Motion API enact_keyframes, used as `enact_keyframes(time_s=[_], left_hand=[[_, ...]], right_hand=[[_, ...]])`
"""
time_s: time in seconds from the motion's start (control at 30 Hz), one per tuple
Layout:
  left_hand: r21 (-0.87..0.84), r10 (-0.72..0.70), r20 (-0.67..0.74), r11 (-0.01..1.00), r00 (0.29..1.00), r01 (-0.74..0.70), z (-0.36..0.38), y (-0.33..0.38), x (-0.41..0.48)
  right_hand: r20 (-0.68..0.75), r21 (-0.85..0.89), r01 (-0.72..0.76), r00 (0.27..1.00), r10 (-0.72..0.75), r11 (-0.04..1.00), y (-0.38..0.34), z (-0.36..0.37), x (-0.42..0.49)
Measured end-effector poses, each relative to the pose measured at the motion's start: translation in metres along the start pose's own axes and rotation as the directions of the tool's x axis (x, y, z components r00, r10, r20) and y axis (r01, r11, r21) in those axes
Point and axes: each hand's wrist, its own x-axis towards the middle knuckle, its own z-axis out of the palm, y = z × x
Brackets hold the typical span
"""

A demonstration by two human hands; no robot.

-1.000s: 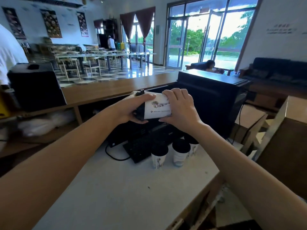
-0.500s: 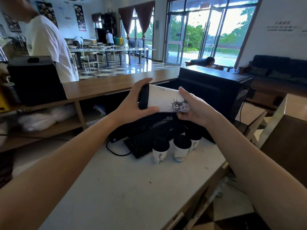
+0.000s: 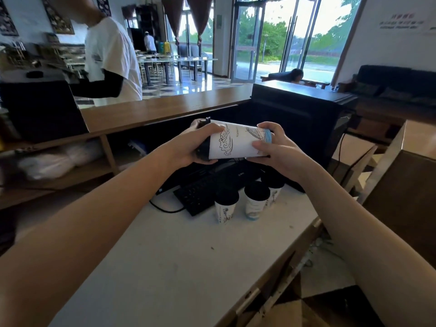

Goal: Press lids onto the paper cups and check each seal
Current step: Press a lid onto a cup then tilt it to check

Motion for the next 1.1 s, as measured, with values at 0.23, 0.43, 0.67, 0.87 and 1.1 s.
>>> enact_keyframes(time_s=[0.23,0.43,0.67,0.87,1.1], left_hand=[[0.589,0.615,0.087,0.603,0.784,-0.538,0.012,-0.017,-0.006],[0.609,0.691,0.231,0.446,0.685,-0.656,0.005,-0.021,-0.009],[0.014,0.055,0.142,0.998,0.988,-0.057,0.005,-0.005,-0.011],[-0.021,-0.128,0.104,0.991,0.986,0.131,0.023,0.005,-0.009],[-0.053,0.105,-0.061,0.993,0.993,-0.108,0.039,-0.003,-0.012]], right_hand=[[-0.031,-0.179,-0.356,0.934,0.357,0.917,-0.004,-0.008,0.006],[-0.037,0.029,-0.215,0.976,0.216,0.976,0.001,-0.008,0.005],[-0.074,0.176,-0.014,0.997,0.027,0.984,0.010,-0.019,-0.008],[0.016,0.088,0.121,0.992,-0.123,0.989,0.007,-0.023,-0.013],[-0.015,0.475,0.081,0.996,-0.084,0.876,0.014,-0.019,-0.007]])
